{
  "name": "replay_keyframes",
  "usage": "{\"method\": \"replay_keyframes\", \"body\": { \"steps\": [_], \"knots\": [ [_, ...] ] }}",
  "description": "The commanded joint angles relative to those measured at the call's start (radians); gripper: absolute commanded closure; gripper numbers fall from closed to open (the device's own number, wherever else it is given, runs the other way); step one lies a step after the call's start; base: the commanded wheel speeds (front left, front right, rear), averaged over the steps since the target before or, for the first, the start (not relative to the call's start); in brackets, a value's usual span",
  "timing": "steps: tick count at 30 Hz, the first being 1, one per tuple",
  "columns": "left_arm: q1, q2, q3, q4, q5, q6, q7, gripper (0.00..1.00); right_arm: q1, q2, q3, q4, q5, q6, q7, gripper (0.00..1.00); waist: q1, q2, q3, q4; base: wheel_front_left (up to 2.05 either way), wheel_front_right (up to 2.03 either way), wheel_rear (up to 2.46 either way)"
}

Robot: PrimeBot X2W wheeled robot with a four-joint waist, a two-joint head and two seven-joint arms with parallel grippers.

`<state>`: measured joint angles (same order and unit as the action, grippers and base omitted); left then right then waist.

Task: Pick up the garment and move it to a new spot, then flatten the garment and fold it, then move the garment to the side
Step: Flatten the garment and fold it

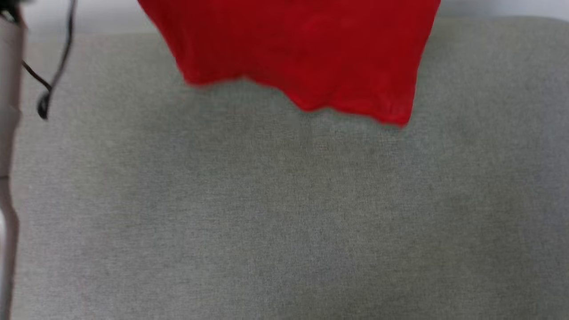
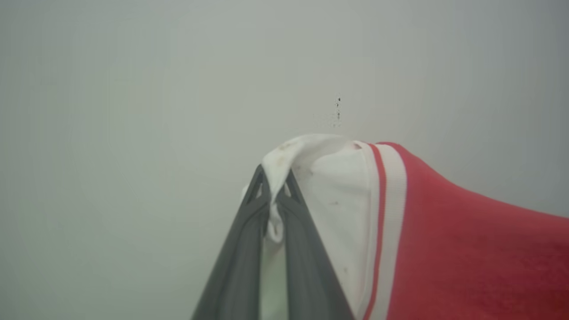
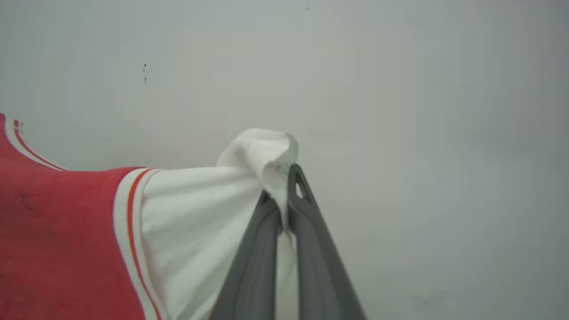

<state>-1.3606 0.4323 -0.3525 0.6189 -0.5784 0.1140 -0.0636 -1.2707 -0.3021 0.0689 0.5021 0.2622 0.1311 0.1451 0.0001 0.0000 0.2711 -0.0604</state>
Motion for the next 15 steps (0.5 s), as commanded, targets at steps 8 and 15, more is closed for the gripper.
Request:
{"method": "replay_keyframes", "body": {
  "steps": [8,15],
  "knots": [
    [-0.208,0.02,0.024,0.029,0.011,-0.025,-0.033,1.0,-0.278,-0.016,0.052,0.106,0.005,-0.001,-0.1,1.0,-0.0001,0.0,0.206,-0.024,0.0,0.0,0.0],
    [-0.262,0.009,0.02,0.073,0.005,-0.045,-0.066,1.0,-0.404,-0.014,0.109,0.206,0.019,-0.001,-0.182,1.0,-0.0001,0.0,0.298,-0.016,0.0,0.0,0.0]
  ]
}}
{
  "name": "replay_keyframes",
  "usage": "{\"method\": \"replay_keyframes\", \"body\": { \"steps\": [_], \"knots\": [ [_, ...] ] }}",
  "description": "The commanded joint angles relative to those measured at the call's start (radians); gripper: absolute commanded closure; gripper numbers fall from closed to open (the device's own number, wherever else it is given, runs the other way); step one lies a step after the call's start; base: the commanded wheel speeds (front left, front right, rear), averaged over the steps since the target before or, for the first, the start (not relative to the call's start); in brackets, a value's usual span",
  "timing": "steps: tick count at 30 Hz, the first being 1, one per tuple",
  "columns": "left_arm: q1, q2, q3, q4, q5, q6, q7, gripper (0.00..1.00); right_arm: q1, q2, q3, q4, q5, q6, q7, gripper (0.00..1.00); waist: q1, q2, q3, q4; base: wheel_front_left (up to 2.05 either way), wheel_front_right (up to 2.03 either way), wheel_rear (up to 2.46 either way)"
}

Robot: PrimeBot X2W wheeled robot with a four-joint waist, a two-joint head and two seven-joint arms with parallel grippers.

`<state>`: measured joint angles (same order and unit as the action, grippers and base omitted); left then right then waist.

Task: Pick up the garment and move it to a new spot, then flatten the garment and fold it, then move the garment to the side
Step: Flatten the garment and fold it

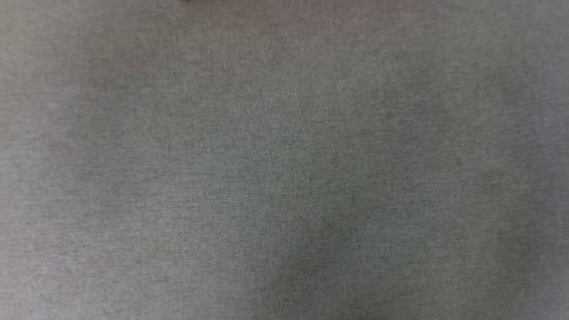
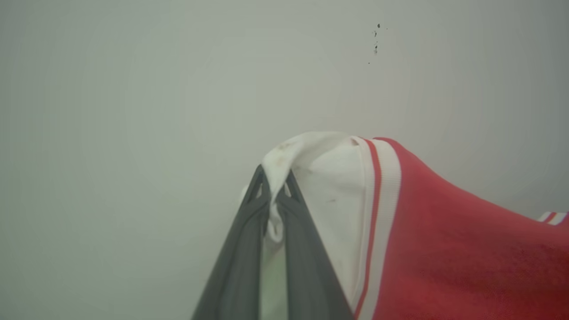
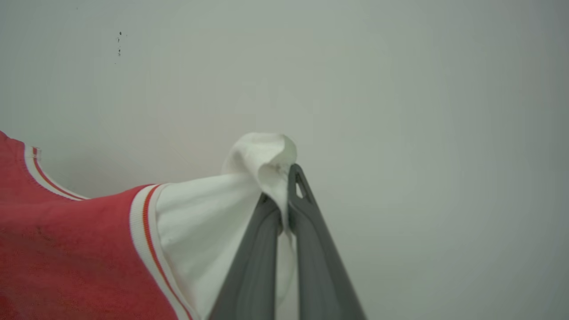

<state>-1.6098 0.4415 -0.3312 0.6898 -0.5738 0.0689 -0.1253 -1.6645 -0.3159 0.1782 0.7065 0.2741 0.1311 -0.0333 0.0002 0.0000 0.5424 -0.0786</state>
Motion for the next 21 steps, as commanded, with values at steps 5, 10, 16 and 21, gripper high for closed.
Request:
{"method": "replay_keyframes", "body": {
  "steps": [5,10,16,21],
  "knots": [
    [0.02,-0.02,-0.005,0.072,-0.015,-0.028,-0.042,1.0,-0.028,0.017,0.063,0.09,0.035,-0.001,-0.047,1.0,-0.0002,0.0,0.059,0.005,0.0,0.0,0.0],
    [0.079,-0.054,-0.007,0.162,-0.043,-0.061,-0.076,1.0,0.023,0.031,0.123,0.185,0.086,-0.001,-0.087,1.0,-0.0002,0.0,0.05,0.009,0.0,0.0,0.0],
    [0.205,-0.095,-0.004,0.263,-0.076,-0.106,-0.112,1.0,0.149,0.046,0.196,0.267,0.166,-0.001,-0.114,1.0,-0.0002,0.0,-0.01,0.015,0.0,0.0,0.0],
    [0.372,-0.123,0.006,0.3,-0.105,-0.14,-0.134,1.0,0.329,0.036,0.265,0.274,0.253,-0.001,-0.125,1.0,-0.0002,0.0,-0.095,0.019,0.0,0.0,0.0]
  ]
}}
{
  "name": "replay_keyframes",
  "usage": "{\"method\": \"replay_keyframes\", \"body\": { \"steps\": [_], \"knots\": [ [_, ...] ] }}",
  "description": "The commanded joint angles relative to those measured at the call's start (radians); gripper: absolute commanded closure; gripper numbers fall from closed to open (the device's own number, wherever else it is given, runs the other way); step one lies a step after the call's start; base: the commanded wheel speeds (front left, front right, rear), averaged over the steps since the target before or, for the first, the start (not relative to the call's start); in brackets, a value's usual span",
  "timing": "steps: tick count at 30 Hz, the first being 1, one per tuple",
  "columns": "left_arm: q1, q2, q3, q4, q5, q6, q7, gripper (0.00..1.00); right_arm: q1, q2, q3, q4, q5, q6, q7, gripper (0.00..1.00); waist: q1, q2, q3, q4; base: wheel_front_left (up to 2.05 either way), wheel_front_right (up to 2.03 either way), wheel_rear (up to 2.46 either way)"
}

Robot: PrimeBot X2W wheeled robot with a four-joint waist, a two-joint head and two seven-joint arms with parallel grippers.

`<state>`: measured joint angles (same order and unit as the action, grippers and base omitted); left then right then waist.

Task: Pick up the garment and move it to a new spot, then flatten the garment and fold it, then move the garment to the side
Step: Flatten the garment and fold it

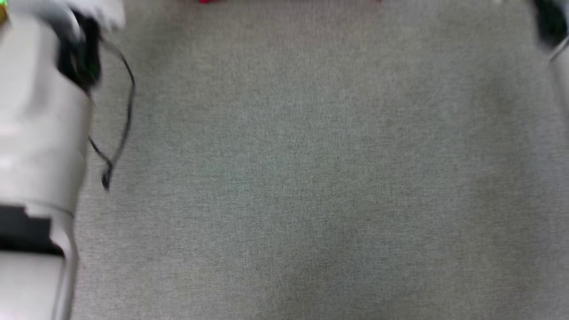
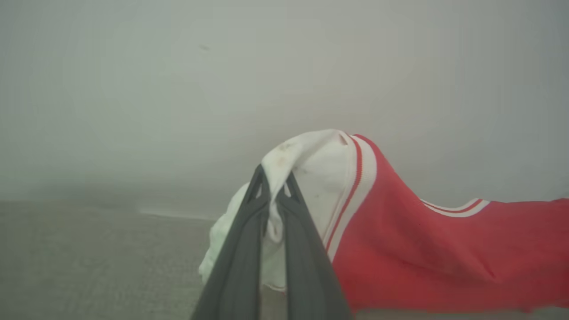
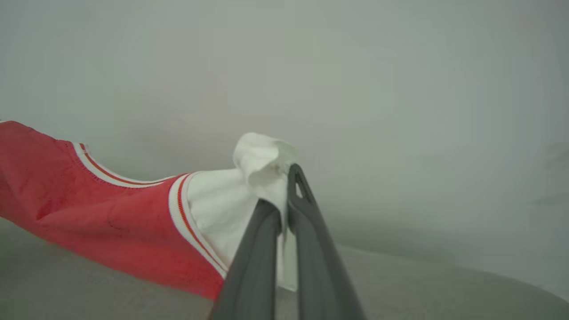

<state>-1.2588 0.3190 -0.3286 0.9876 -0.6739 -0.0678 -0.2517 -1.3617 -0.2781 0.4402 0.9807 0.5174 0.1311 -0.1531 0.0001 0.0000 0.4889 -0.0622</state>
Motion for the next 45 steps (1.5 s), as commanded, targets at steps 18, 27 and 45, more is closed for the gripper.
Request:
{"method": "replay_keyframes", "body": {
  "steps": [18,27,45],
  "knots": [
    [0.855,-0.028,0.121,-0.364,-0.022,0.041,-0.014,1.0,0.747,-0.086,0.062,-0.221,0.178,-0.001,0.014,1.0,-0.0001,0.0,-0.381,-0.003,0.0,0.0,0.0],
    [1.244,-0.003,0.127,-0.699,-0.042,0.176,0.075,1.0,1.101,-0.105,-0.079,-0.434,0.129,-0.001,0.119,1.0,-0.0001,0.0,-0.482,-0.004,0.0,0.0,0.0],
    [1.453,0.03,0.05,-1.054,0.025,0.307,0.195,1.0,1.5,0.076,-0.499,-0.975,-0.098,-0.001,0.431,0.0,-0.0001,0.0,-0.5,0.085,0.0,0.0,0.0]
  ]
}}
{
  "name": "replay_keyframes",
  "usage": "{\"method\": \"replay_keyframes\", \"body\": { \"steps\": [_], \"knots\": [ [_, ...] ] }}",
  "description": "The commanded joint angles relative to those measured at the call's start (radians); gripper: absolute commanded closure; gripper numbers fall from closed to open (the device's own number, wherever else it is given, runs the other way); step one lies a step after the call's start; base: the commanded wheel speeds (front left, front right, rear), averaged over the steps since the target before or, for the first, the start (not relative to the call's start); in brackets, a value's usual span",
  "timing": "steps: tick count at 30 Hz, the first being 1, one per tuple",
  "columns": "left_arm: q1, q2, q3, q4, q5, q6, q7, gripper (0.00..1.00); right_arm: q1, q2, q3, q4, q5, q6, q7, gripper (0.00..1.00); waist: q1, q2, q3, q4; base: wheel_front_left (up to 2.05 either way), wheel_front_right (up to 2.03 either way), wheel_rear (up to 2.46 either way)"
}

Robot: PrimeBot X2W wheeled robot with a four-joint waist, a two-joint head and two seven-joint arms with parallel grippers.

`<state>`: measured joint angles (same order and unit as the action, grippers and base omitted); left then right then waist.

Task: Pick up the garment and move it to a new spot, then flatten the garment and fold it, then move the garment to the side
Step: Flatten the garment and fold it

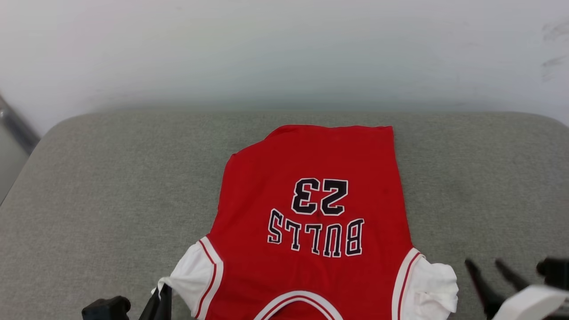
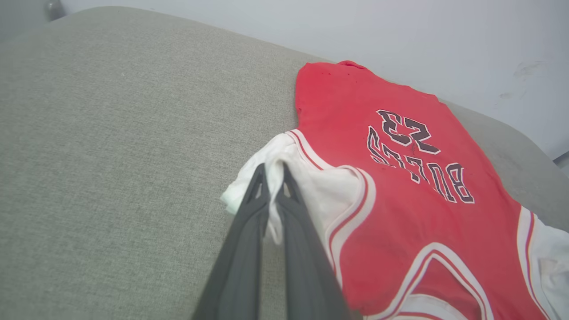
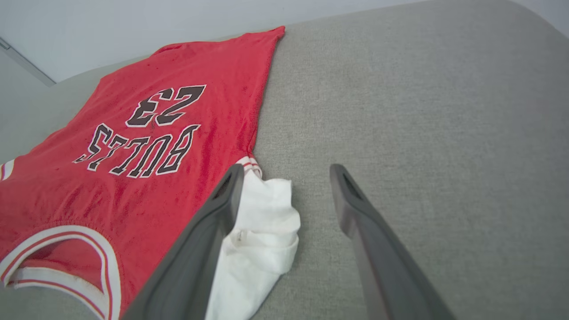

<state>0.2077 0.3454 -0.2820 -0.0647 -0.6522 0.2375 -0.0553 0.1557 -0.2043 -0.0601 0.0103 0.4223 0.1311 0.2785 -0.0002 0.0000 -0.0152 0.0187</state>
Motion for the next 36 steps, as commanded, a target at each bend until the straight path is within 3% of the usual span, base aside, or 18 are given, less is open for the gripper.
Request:
{"method": "replay_keyframes", "body": {
  "steps": [1,9,13,22,29,35,36],
  "knots": [
    [-0.019,0.006,-0.001,-0.009,0.011,0.003,-0.001,1.0,-0.044,-0.001,-0.014,-0.002,-0.005,-0.001,-0.002,0.0,0.0002,0.0,0.009,0.01,0.0,0.0,0.0],
    [-0.143,-0.016,-0.055,-0.082,0.07,-0.008,-0.009,1.0,-0.395,-0.091,-0.041,0.161,-0.02,-0.001,0.016,0.0,0.0002,0.0,0.171,0.111,0.0,0.0,0.0],
    [-0.207,-0.031,-0.075,-0.101,0.097,-0.017,-0.03,1.0,-0.606,-0.122,-0.017,0.279,0.019,-0.001,0.084,0.0,0.0002,0.0,0.269,0.151,0.0,0.0,0.0],
    [-0.318,-0.065,-0.12,-0.133,0.141,-0.042,-0.065,1.0,-0.997,-0.198,0.018,0.578,-0.009,-0.001,0.317,0.0,0.0002,0.0,0.412,0.256,0.0,0.0,0.0],
    [-0.376,-0.098,-0.151,-0.13,0.149,-0.069,-0.096,1.0,-1.141,-0.217,-0.031,0.72,-0.04,-0.001,0.41,0.0,0.0002,0.0,0.498,0.317,0.0,0.0,0.0],
    [-0.392,-0.116,-0.157,-0.101,0.142,-0.078,-0.12,1.0,-1.147,-0.188,-0.042,0.815,-0.065,-0.001,0.478,0.0,0.0002,0.0,0.53,0.336,0.0,0.0,0.0],
    [-0.399,-0.119,-0.154,-0.089,0.136,-0.083,-0.132,1.0,-1.119,-0.164,-0.057,0.886,-0.072,-0.001,0.56,0.0,0.0002,0.0,0.528,0.335,0.0,0.0,0.0]
  ]
}}
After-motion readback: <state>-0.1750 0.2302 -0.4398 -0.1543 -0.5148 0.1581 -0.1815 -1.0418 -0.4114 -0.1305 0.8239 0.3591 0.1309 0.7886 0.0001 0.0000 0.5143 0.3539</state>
